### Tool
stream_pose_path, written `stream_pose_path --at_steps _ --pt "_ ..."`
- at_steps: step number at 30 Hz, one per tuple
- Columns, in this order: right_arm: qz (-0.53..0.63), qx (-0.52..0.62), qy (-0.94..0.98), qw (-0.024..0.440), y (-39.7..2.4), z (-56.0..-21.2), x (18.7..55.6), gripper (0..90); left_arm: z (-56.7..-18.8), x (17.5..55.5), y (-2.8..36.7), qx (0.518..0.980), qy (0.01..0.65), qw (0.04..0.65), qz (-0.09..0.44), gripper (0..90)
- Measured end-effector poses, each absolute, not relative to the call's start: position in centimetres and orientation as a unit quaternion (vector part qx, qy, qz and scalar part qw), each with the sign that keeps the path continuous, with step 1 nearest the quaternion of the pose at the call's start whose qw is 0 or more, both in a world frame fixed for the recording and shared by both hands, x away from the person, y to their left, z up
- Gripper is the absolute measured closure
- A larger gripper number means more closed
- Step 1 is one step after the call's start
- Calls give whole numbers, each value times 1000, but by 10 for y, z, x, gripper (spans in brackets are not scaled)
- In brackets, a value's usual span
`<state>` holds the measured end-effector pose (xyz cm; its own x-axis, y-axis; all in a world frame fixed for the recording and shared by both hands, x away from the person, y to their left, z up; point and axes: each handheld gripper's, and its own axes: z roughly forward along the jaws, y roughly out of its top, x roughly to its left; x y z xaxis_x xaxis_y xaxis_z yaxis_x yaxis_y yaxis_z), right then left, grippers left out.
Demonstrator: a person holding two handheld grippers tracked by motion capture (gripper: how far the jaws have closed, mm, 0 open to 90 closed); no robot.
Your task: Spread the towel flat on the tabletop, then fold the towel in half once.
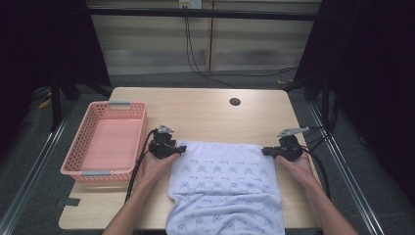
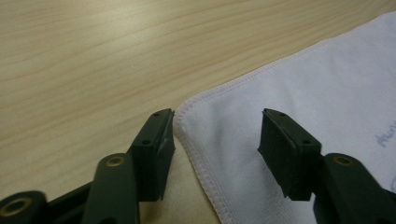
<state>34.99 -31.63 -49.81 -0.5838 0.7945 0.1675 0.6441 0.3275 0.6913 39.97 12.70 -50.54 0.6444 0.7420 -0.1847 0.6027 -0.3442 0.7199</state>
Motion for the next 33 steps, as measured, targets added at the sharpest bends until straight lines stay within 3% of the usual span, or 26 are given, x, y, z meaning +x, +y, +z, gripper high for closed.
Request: stream_pose_path --at_steps 8,21,33 --pt "393 441 802 84 -320 -496 349 857 -506 400 127 836 372 402 33 859" --pt "438 444 777 90 -334 -473 352 865 -466 403 138 807 372 458 30 878" --pt "484 434 751 116 -340 -428 370 866 -419 417 152 784 363 499 64 878"
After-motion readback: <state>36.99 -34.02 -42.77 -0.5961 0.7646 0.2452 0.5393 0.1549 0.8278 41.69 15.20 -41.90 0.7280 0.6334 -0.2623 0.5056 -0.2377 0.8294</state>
